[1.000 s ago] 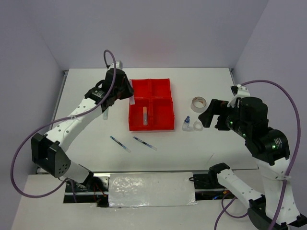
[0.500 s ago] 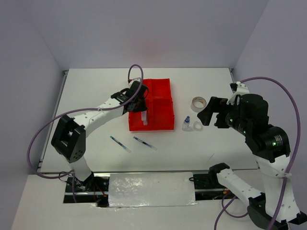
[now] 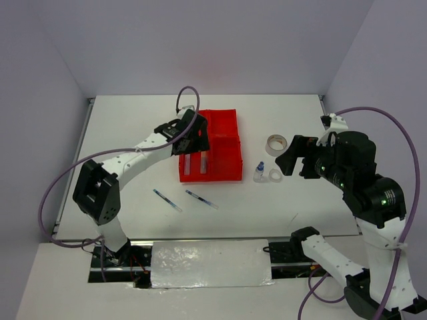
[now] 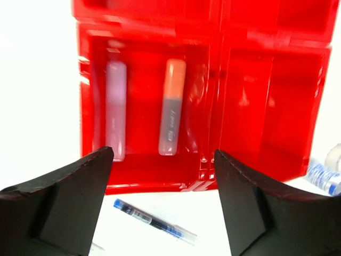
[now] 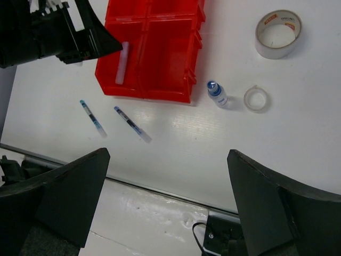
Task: Sort the stationery into containers
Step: Place the pen in the storage box, then pick up the pen from the center of the board.
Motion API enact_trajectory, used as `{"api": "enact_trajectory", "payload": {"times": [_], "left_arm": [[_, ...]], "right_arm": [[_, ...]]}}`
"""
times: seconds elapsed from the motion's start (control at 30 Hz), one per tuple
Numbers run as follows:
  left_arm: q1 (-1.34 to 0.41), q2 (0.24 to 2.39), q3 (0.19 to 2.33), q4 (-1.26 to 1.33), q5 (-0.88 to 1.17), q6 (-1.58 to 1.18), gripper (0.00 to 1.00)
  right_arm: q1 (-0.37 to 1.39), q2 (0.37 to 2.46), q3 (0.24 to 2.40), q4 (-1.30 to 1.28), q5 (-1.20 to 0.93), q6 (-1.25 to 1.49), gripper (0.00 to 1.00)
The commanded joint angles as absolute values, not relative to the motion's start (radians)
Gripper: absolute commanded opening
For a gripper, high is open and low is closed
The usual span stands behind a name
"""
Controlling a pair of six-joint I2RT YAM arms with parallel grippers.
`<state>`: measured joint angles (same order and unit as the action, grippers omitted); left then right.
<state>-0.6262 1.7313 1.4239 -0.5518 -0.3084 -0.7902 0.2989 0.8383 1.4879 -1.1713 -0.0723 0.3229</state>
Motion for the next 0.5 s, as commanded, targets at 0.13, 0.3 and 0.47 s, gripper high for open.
{"api": "enact_trajectory", "payload": {"times": [0.13, 0.3, 0.47], "left_arm": [[-0.361, 1.574, 1.435, -0.637, -0.401, -0.772, 0.91], [-0.195, 1.621, 1.336, -0.484, -0.356, -0.576, 0.92], [-0.12, 1.855, 1.42, -0.514, -0.316, -0.493, 0.88]], "right_arm": [[0.304, 0.819, 1.48, -1.14, -0.092, 0.308, 1.0], [0.305, 0.801, 1.439, -1.114, -0.132, 0.311, 1.0], [0.305, 0.795, 1.427, -1.103, -0.16, 0.319, 1.0]]}}
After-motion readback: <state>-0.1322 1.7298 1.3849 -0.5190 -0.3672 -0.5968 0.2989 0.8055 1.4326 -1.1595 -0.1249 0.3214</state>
